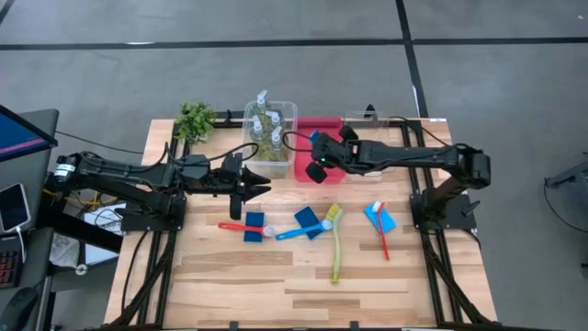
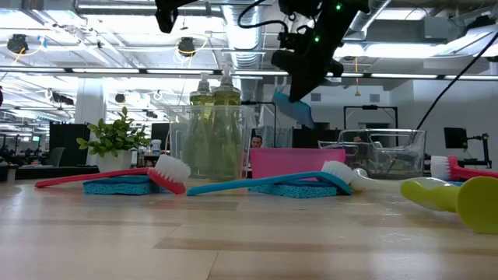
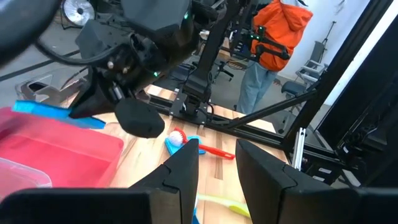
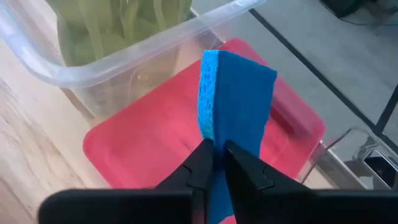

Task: Pick & Place Kitchen Sink Supplies
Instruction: Put the blue sponge into the red bin

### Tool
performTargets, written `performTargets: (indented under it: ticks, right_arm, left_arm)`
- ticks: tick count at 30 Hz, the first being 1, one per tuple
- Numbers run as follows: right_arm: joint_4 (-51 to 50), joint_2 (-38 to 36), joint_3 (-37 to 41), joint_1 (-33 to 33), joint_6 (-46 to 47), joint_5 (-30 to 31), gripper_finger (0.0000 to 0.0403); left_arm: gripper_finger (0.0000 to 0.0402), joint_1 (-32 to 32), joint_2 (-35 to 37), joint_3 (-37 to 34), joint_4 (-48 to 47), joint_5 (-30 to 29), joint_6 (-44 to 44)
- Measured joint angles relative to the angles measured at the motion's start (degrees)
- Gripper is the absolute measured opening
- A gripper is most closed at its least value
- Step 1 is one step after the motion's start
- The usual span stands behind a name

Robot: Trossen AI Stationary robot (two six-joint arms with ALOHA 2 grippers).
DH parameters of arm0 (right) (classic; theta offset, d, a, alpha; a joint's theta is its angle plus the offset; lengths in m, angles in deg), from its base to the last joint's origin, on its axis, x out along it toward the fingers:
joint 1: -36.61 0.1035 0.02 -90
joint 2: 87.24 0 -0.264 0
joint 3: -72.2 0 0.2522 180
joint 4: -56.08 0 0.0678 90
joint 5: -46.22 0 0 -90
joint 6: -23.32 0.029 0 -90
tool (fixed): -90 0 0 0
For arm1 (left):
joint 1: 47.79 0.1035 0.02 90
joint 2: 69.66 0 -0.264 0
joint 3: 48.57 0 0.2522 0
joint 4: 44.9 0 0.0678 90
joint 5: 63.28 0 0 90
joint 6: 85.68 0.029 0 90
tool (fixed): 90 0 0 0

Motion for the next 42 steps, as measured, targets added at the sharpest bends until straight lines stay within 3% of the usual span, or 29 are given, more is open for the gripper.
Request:
performTargets:
  ticks: [11,16,25,35,42]
  right_arm:
    - [-2.02,0.67,-0.02,0.13,0.38,0.08,0.0135]
    - [-2.86,-0.22,-0.04,2.2,2.48,-0.45,0.0161]
    - [-2.34,-0.56,-0.02,9.24,1.11,-5.51,0.0152]
    - [-1.32,-0.47,-0.03,14.38,0.75,-22.66,0.0124]
    - [2.08,1.78,-0.04,17.62,5.0,-23.9,0.0126]
  left_arm:
    - [0.0108,0.0,0.0,0.02,0.01,0.0,0.0]
    - [0.0108,0.0,0.0,0.02,0.01,0.0,0.0]
    - [0.0108,0.0,0.0,0.02,0.01,0.0,0.2]
    - [0.0108,0.0,0.0,0.02,0.01,0.0,0.2]
    - [0.0108,0.0,0.0,0.02,0.01,0.0,0.2]
